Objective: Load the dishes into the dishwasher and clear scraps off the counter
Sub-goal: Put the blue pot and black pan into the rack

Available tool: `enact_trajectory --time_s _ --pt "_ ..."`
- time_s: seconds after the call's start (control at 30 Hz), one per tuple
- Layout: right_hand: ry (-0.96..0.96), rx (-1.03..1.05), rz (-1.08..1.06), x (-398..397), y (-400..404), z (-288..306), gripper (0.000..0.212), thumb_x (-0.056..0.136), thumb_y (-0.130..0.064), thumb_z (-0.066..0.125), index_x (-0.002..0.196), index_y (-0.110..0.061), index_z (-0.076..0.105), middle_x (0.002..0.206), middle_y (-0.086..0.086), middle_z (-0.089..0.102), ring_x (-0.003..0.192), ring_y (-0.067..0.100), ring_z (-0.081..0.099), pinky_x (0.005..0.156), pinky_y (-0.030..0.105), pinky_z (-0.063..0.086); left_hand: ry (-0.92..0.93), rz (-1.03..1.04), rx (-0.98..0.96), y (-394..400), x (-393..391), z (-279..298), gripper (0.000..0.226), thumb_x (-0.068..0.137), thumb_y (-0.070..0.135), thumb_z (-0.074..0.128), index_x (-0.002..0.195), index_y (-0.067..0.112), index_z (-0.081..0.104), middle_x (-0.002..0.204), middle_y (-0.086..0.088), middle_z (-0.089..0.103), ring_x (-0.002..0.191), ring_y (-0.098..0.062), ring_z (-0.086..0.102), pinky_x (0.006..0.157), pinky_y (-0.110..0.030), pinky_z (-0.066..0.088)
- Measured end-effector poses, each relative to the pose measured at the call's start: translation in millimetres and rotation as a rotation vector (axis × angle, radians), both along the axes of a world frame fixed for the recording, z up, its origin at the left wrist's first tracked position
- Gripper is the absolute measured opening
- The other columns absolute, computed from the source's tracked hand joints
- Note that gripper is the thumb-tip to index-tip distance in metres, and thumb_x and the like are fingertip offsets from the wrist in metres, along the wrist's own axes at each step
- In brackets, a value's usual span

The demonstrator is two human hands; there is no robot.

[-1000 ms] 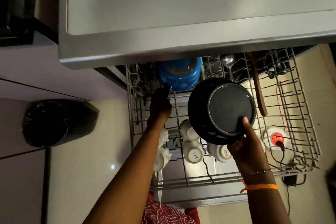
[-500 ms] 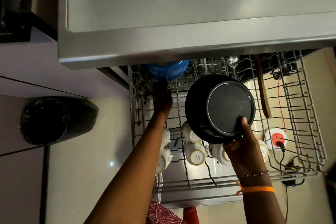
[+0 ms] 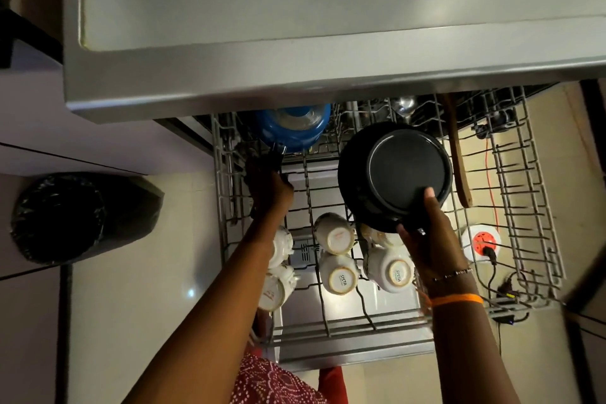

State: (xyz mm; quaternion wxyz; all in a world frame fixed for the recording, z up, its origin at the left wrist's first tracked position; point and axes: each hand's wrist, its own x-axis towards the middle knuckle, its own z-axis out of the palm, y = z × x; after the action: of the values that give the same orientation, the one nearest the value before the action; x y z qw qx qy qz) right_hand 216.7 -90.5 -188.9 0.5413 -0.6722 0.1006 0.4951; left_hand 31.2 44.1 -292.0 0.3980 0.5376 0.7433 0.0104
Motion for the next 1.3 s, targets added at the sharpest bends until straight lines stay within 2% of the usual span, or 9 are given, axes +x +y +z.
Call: enact_trajectory --time_s 0.13,0.3,0.43,0.6,0.7,0.77,1.0,1.13,1.3 --pt "-0.048 -0.019 0.121 11 16 -7 0.051 0.091 -0.045 0.05 0.133 -0.016 0.045 0.128 0.001 0.053 0.1 0.009 0.057 0.067 0.022 0.055 -0.231 0.037 0.222 -15 15 47 0.048 0.096 0.017 0.047 0.14 0.006 0.035 0.146 -0.015 0.033 0.134 -0.03 0.031 0.108 -0.034 0.029" --pt "-0.074 -0.032 0.202 15 37 -19 0.045 0.093 -0.033 0.052 0.128 -0.006 0.048 0.12 0.013 0.055 0.106 0.025 0.059 0.063 0.02 0.057 -0.641 -0.065 0.016 -26 35 61 0.043 0.096 0.025 0.048 0.138 0.017 0.042 0.14 -0.006 0.044 0.12 -0.018 0.049 0.095 -0.026 0.04" --pt "-0.133 -0.117 0.253 13 45 -29 0.035 0.095 -0.024 0.049 0.112 0.007 0.052 0.086 0.013 0.058 0.093 0.027 0.056 0.067 0.025 0.054 -0.624 -0.07 -0.032 -30 41 60 0.056 0.092 0.02 0.055 0.143 0.016 0.033 0.145 -0.009 0.039 0.118 -0.02 0.053 0.097 -0.03 0.043" --pt "-0.197 -0.163 0.306 14 48 -31 0.026 0.096 -0.021 0.048 0.073 -0.01 0.051 0.072 0.005 0.051 0.089 0.027 0.053 0.072 0.031 0.052 -0.572 -0.073 -0.07 -34 41 63 0.058 0.092 0.021 0.055 0.145 0.018 0.029 0.146 -0.01 0.039 0.123 -0.019 0.05 0.099 -0.03 0.041" --pt "-0.304 -0.223 0.412 16 39 -31 0.014 0.097 -0.016 0.044 0.098 -0.009 0.057 0.078 -0.001 0.049 0.102 0.032 0.054 0.097 0.043 0.047 -0.534 -0.102 -0.079 -41 39 70 0.056 0.094 0.021 0.052 0.145 0.019 0.03 0.146 -0.009 0.039 0.126 -0.019 0.048 0.099 -0.028 0.039" --pt "-0.367 -0.261 0.48 17 28 -31 0.031 0.096 -0.01 0.044 0.123 0.004 0.051 0.092 0.006 0.051 0.117 0.039 0.052 0.1 0.045 0.044 -0.538 -0.098 -0.075 -51 36 75 0.053 0.094 0.018 0.051 0.144 0.018 0.032 0.145 -0.009 0.04 0.125 -0.019 0.049 0.096 -0.024 0.038" --pt "-0.367 -0.03 0.162 -7 -46 4 0.02 0.095 0.0 0.041 0.107 0.0 0.057 0.096 0.015 0.059 0.086 0.023 0.06 0.058 0.016 0.053 -0.635 0.079 -0.004 -121 18 108 0.019 0.094 0.008 0.049 0.109 0.007 0.06 0.107 -0.005 0.063 0.089 -0.01 0.06 0.078 -0.02 0.047" --pt "-0.259 -0.09 0.192 -27 -111 19 0.023 0.097 -0.008 0.041 0.082 -0.004 0.058 0.07 0.009 0.058 0.059 0.017 0.058 0.05 0.017 0.05 -0.799 0.225 -0.29 -177 0 124 0.028 0.098 0.013 0.041 0.08 0.015 0.063 0.069 0.004 0.067 0.059 -0.006 0.059 0.057 -0.016 0.048" --pt "-0.079 -0.237 0.352 -42 -163 10 0.035 0.098 -0.017 0.041 0.067 -0.004 0.052 0.058 0.011 0.055 0.043 0.017 0.056 0.044 0.02 0.048 -0.672 0.444 -0.732 -238 -24 120 0.036 0.099 0.026 0.04 0.079 0.008 0.064 0.063 -0.001 0.066 0.051 -0.01 0.053 0.043 -0.016 0.038"
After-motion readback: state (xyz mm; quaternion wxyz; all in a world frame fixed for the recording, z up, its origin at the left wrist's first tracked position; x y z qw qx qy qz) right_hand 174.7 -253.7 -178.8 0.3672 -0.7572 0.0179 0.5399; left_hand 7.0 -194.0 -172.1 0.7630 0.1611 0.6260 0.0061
